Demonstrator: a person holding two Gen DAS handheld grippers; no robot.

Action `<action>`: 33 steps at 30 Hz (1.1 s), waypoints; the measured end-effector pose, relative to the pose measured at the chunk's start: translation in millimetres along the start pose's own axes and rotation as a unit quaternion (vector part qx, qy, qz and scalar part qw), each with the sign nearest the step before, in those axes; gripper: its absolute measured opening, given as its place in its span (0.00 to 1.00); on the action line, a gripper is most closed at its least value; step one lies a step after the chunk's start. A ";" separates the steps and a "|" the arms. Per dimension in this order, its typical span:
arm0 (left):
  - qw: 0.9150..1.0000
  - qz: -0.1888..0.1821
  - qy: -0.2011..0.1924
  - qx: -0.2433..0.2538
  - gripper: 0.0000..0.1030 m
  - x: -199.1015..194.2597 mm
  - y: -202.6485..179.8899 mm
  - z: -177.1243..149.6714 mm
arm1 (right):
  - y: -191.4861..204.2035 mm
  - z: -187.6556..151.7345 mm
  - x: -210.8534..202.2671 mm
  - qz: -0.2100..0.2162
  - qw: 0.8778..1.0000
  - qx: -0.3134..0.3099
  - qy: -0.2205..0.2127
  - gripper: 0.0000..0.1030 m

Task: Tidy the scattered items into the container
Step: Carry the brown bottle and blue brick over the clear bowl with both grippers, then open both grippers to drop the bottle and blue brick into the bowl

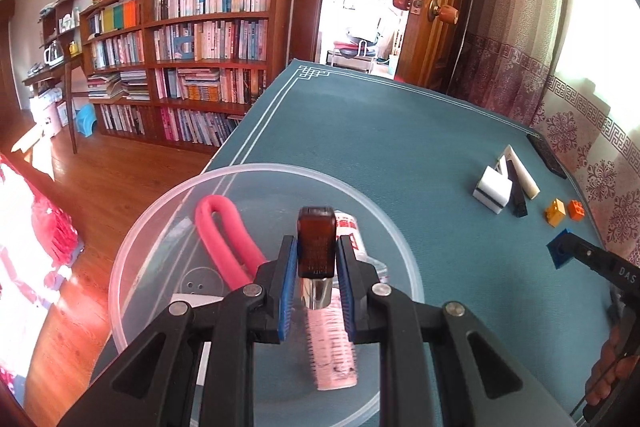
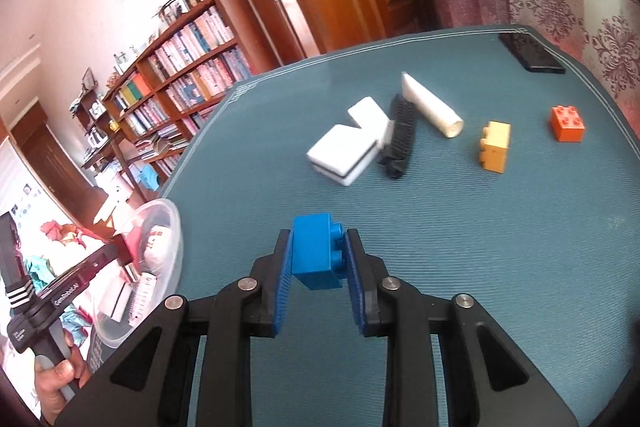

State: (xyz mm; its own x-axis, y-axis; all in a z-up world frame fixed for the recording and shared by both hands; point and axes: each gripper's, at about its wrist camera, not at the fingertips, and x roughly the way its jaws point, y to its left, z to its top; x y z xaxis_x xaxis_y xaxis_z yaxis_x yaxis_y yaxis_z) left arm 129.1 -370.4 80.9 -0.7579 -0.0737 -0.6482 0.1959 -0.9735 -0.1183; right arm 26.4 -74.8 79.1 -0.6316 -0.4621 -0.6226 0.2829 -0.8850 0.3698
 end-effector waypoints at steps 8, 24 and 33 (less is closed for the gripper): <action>1.000 0.007 -0.004 -0.014 0.22 -5.0 27.5 -4.1 | 81.4 -14.0 27.1 0.077 0.994 -0.059 0.041 0.27; 0.999 0.006 -0.009 -0.046 0.78 -11.6 56.8 -12.1 | 157.5 -33.9 70.5 0.103 0.984 -0.117 0.083 0.27; 0.998 0.012 -0.002 -0.059 0.80 -6.6 65.2 -12.3 | 160.2 -36.3 75.6 0.106 0.983 -0.125 0.082 0.51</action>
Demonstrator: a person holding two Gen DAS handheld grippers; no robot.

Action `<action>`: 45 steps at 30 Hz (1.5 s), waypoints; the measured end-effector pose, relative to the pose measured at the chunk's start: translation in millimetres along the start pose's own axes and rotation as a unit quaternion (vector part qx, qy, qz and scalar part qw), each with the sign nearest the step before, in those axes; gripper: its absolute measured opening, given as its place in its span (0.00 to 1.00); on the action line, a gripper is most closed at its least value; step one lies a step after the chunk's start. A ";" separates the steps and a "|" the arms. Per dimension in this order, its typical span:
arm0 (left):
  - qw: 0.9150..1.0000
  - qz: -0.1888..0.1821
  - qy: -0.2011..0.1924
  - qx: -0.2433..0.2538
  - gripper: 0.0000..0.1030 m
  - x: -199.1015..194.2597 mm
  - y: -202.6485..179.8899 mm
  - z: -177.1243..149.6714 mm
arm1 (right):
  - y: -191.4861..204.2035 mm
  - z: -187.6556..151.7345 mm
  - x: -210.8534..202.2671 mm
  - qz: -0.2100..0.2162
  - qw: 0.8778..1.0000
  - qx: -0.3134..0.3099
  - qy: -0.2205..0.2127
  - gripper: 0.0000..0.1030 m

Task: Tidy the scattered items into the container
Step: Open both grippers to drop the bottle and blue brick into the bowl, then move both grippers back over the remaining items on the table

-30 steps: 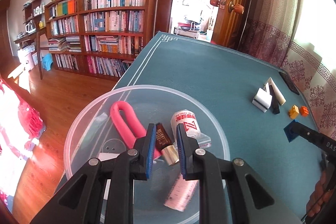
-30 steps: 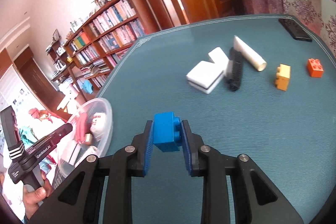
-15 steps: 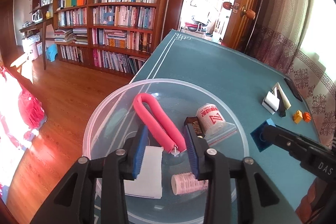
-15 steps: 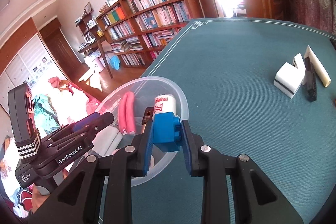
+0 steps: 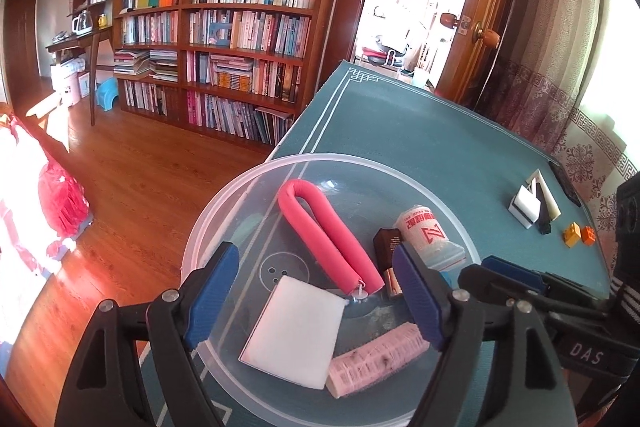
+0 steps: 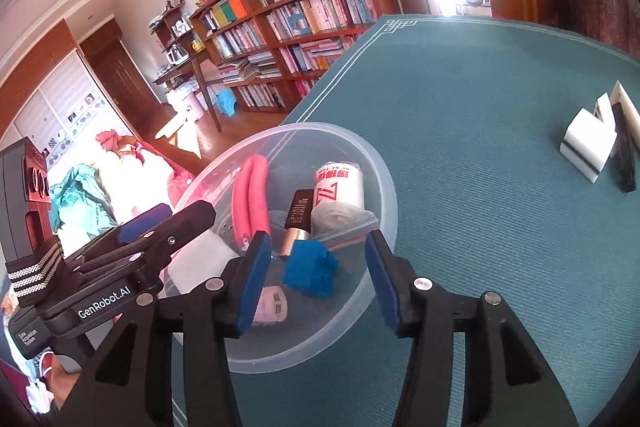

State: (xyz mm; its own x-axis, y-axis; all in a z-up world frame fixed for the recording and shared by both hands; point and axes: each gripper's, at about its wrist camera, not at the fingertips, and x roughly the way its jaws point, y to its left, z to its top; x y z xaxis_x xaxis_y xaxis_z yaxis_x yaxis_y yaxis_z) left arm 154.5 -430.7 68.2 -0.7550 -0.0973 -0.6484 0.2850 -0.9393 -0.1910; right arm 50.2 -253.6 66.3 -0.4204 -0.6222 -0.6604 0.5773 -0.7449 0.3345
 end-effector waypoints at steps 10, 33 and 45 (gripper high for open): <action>1.000 -0.001 0.009 0.002 0.81 3.4 -6.5 -1.5 | -20.9 -5.7 -14.2 -0.018 0.999 0.023 -0.014 0.51; 0.997 -0.035 0.016 0.073 0.99 6.5 -87.0 1.1 | -120.7 -32.8 -61.8 -0.081 0.988 0.124 -0.032 0.51; 0.989 -0.071 0.054 0.118 0.99 26.4 -150.8 -4.1 | -199.3 -51.7 -104.4 -0.138 0.966 0.209 -0.058 0.53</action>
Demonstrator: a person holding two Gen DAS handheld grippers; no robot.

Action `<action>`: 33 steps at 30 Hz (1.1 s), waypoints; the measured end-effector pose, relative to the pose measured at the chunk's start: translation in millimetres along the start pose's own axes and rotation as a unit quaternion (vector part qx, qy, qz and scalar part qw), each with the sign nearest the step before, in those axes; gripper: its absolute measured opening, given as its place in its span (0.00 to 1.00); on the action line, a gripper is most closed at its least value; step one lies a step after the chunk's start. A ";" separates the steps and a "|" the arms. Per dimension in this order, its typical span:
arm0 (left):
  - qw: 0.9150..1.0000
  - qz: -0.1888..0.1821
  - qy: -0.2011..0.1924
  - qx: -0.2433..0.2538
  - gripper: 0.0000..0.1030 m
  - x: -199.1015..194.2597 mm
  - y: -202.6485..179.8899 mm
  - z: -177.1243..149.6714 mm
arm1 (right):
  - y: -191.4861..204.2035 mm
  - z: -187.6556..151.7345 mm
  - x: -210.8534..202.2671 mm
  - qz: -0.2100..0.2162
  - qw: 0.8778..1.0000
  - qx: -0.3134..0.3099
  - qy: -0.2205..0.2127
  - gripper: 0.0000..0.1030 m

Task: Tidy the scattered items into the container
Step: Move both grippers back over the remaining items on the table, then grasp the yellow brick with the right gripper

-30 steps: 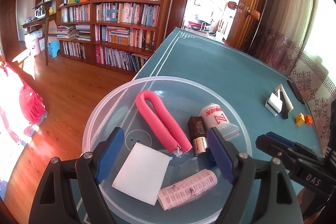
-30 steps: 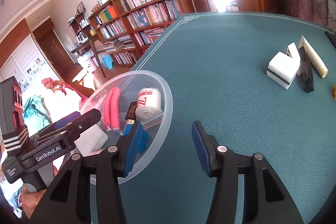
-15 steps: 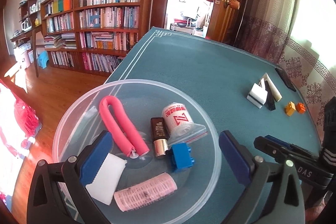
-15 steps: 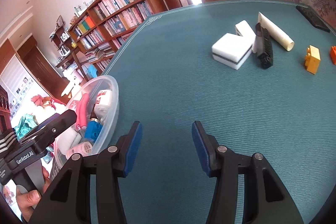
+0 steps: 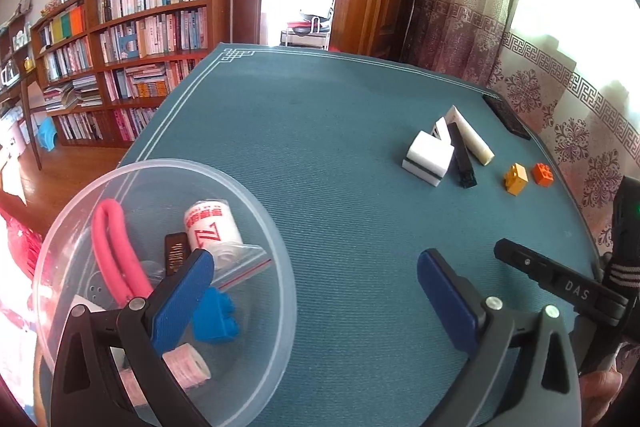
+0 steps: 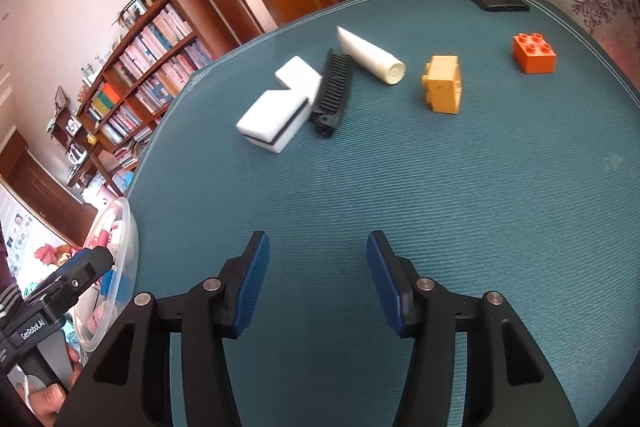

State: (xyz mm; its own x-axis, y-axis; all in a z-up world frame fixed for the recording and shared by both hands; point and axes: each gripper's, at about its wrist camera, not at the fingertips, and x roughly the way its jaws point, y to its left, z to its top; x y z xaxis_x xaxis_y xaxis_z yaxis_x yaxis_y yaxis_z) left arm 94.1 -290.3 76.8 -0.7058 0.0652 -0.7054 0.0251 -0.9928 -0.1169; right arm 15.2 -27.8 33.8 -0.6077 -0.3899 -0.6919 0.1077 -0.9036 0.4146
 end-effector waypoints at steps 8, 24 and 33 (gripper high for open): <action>0.999 -0.016 0.012 0.033 0.99 10.4 -34.3 2.4 | -31.5 15.4 -12.6 -0.035 0.999 0.016 -0.021 0.53; 0.997 -0.028 0.037 0.063 0.99 36.1 -59.1 6.1 | -50.8 66.5 4.9 -0.078 0.996 0.016 -0.031 0.53; 0.996 -0.033 0.047 0.063 0.99 49.4 -61.0 12.9 | -50.2 93.3 40.1 -0.106 0.994 0.011 -0.026 0.53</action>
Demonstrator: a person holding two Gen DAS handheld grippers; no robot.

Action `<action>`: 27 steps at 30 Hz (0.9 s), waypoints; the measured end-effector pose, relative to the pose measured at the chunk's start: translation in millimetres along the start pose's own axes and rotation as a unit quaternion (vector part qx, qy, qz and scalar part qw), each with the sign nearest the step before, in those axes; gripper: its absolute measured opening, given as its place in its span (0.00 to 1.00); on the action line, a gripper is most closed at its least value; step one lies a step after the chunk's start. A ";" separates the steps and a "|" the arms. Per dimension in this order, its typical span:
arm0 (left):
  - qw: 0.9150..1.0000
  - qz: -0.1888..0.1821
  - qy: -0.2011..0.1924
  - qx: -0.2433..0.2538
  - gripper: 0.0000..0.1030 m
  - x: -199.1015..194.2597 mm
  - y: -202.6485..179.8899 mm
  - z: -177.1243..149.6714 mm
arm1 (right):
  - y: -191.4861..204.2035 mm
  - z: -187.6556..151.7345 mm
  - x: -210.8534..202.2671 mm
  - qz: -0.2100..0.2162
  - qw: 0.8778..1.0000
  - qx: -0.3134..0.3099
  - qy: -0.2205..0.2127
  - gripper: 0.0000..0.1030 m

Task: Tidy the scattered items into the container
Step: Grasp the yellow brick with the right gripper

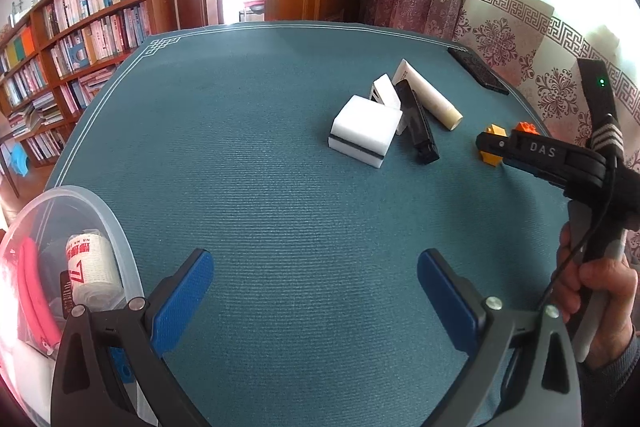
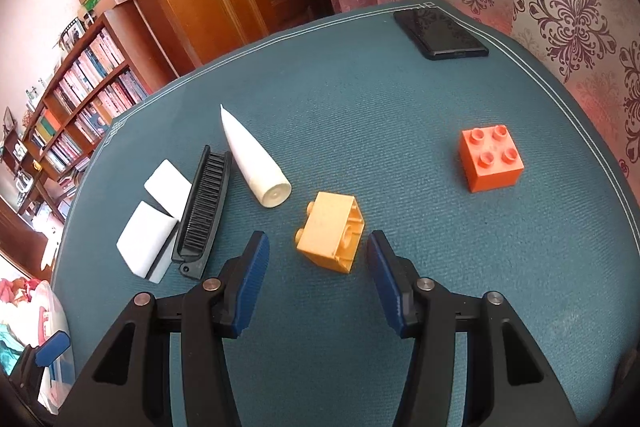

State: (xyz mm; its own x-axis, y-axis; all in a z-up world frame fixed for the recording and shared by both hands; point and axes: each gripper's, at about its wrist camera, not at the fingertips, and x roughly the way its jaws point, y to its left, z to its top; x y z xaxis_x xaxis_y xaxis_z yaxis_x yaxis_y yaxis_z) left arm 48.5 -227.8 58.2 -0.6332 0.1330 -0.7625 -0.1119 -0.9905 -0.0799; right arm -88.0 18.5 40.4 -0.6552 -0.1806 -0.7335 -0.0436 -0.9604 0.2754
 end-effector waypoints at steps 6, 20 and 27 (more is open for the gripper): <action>1.000 -0.002 0.000 0.007 0.99 13.4 -8.7 12.8 | 7.8 1.8 10.5 -0.031 0.999 -0.034 -0.015 0.50; 1.000 0.010 0.003 -0.002 0.99 68.8 -31.8 56.1 | -2.5 -0.5 8.3 -0.022 0.999 -0.028 -0.026 0.38; 1.000 0.017 0.002 0.005 0.99 88.8 -32.7 70.8 | 1.3 -2.8 8.3 -0.030 0.999 -0.037 -0.026 0.38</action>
State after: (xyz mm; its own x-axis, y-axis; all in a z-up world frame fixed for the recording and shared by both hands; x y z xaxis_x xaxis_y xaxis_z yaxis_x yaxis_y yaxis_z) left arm -58.3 -181.1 38.6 -0.6345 0.0984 -0.7666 -0.0977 -0.9941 -0.0467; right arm -91.4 15.1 32.9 -0.6917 -0.1122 -0.7135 -0.0298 -0.9826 0.1833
